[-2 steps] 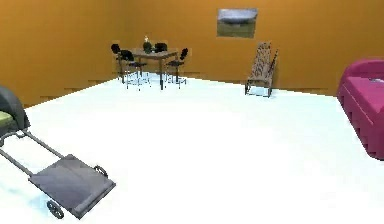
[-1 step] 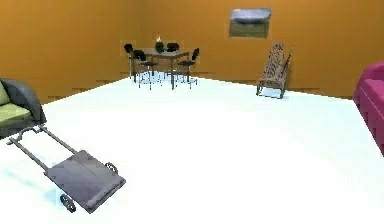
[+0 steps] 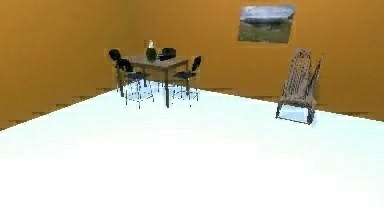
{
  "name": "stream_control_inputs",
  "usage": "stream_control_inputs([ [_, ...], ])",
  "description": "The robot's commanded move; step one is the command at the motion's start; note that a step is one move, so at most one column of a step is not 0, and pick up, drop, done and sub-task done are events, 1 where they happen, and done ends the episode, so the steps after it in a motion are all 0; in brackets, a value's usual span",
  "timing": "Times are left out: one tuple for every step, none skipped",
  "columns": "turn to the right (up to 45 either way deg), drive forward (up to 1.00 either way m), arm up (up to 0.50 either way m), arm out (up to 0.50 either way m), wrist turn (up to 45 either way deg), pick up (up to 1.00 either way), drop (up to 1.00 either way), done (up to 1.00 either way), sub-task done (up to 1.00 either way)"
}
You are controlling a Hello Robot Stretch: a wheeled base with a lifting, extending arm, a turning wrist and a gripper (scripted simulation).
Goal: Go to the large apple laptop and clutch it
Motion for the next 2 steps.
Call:
stream_control_inputs([
  [0.0, 0.30, 0.00, 0.00, 0.0, 0.00, 0.00, 0.00, 0.00],
  [-6.0, 0.00, 0.00, 0.00, 0.0, 0.00, 0.00, 0.00, 0.00],
])
